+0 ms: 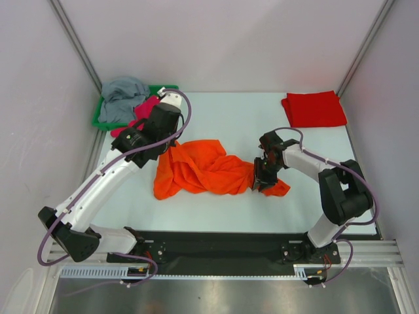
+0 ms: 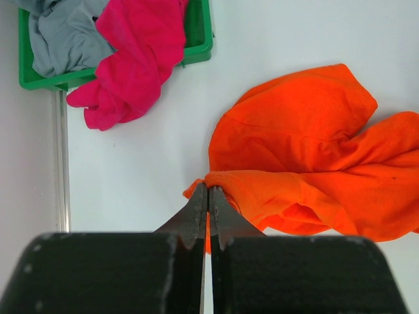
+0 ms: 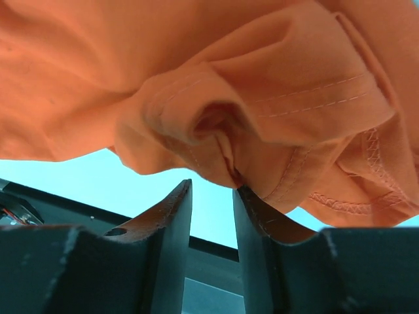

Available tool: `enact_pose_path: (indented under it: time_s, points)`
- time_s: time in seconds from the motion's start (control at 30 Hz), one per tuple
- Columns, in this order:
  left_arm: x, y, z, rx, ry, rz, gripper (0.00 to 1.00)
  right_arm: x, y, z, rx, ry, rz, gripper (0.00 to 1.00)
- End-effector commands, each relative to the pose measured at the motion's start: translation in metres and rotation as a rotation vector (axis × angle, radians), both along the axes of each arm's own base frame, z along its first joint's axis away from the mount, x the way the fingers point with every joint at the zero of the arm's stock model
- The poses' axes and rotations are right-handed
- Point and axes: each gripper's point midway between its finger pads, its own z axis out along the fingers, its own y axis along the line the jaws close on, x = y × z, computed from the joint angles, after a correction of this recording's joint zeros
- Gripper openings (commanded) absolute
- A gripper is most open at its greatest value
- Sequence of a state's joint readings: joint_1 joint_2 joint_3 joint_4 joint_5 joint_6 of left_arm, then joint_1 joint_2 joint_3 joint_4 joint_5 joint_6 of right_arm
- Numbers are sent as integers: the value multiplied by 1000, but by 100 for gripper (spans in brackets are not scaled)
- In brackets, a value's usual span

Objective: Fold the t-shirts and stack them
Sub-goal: Flatten the tshirt out

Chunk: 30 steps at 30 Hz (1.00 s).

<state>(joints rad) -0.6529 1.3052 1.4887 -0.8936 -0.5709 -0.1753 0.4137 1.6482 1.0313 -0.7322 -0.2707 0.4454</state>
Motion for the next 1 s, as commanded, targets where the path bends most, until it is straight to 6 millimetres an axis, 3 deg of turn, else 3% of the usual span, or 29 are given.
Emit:
enact_pose_path:
  time_s: [0.0,0.7,0.83,0.97]
  points:
    - [1,1,13,-34,-31,9,0,10,-6,-7,-33,-18,-23,38]
    - [-5,5,14,-32,-33,4,0,34,-3,-13,-22,-19,-24,42]
    - [-6,7,12,-30,-31,5,0,41,-2,-7,-24,-33,-18,40]
    - [-7,8,11,-30,-30,7,0,34,-4,5,-22,-22,-26,34]
